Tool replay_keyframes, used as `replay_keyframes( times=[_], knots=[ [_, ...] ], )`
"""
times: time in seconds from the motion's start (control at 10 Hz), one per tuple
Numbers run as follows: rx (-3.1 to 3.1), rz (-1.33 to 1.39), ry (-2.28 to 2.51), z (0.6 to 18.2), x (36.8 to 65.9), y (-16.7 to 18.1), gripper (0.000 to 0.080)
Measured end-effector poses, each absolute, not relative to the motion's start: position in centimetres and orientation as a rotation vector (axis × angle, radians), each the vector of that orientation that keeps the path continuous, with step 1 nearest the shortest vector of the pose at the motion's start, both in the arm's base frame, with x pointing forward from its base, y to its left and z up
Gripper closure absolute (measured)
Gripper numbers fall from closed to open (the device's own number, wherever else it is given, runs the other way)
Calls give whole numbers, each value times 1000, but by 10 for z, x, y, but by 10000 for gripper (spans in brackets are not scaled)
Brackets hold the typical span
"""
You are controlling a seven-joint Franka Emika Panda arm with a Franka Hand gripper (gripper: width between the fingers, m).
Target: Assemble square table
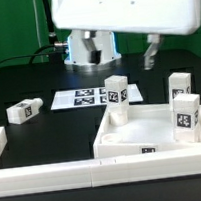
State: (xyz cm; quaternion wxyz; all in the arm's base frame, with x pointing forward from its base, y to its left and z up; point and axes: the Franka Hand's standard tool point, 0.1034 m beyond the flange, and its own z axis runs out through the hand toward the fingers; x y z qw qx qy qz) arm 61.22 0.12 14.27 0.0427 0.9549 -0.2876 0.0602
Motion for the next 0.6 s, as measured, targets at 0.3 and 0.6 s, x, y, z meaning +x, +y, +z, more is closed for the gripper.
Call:
replay_keyframes(
  times=[0.3, 0.6],
  knots=[
    [2922, 183, -872, 142, 612, 2, 150],
    [2972, 108, -757, 140, 579, -52, 150]
  ],
)
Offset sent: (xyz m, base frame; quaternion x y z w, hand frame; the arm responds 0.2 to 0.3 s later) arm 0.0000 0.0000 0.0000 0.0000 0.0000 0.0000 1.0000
